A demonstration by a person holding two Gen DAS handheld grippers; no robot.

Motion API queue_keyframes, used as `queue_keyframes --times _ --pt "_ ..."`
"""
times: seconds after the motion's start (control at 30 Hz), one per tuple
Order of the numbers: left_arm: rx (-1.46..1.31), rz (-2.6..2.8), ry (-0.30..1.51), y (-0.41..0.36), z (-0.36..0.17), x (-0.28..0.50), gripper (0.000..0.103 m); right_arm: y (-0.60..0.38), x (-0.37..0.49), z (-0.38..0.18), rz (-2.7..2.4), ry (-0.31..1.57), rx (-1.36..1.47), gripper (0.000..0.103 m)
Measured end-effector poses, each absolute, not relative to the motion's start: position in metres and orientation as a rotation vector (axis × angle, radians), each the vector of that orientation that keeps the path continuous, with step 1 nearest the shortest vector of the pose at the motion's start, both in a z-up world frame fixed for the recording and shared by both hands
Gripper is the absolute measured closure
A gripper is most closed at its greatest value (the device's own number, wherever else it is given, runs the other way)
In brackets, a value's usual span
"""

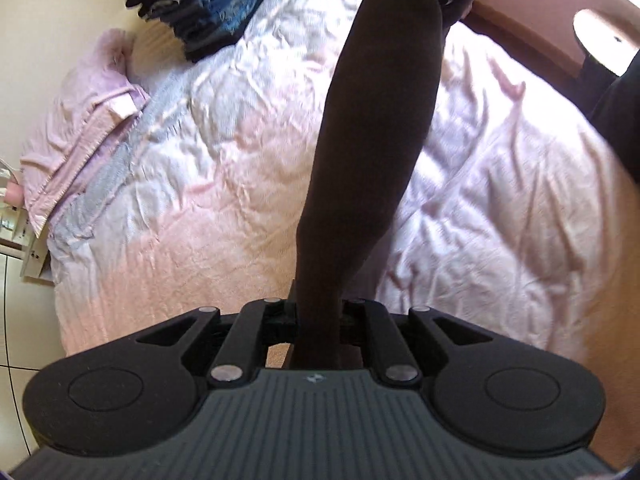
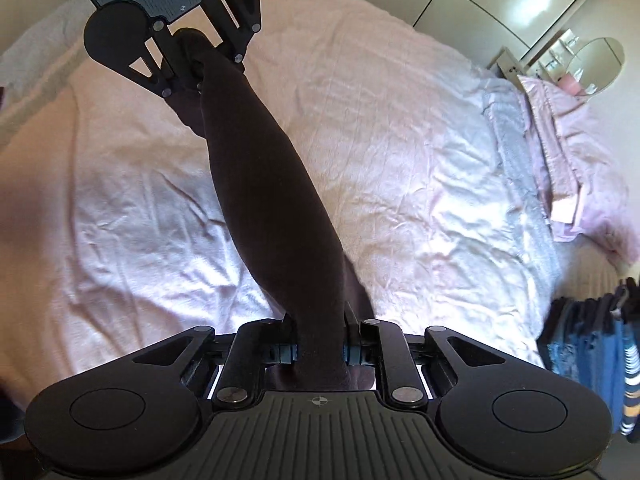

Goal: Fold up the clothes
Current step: 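Lift the folded sweater with both tools and carry it to the clothes stack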

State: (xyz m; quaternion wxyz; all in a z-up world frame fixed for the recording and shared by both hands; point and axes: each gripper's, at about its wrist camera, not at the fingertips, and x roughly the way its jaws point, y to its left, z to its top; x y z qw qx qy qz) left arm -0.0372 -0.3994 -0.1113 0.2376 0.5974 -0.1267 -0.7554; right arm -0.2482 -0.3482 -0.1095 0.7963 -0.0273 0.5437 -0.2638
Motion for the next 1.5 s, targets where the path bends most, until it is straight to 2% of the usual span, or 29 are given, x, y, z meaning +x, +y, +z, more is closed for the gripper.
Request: queue_keyframes --times 0.27,0.47,1.1,1.27,1.5 --pt "1.618 -2.113 -0.449 -0.352 -0.073 -0.062 0.095 -0.296 -0.274 -0.056 -0.637 1.144 -0.053 0.086" --pt "1.601 -2.125 -0.539 -0.347 -0.044 -0.100 0.095 -0.286 -0.312 -0.028 -0.691 1.112 -0.057 0.086" --pt "1.539 -2.177 -0.649 -0.408 0.000 -0.351 0.095 -0.343 -0.544 0.022 -0.760 1.114 -0.124 0.086" --pt "1.556 -2.208 -0.678 -0.420 0.001 -0.393 0.095 -0.359 -0.592 0.030 -0.797 1.112 -0.104 0.086" --pt "1.585 -2.257 -0.780 -0.446 0.000 -0.420 0.095 -0.374 -0.616 0.029 -0.817 1.138 -0.058 0.086"
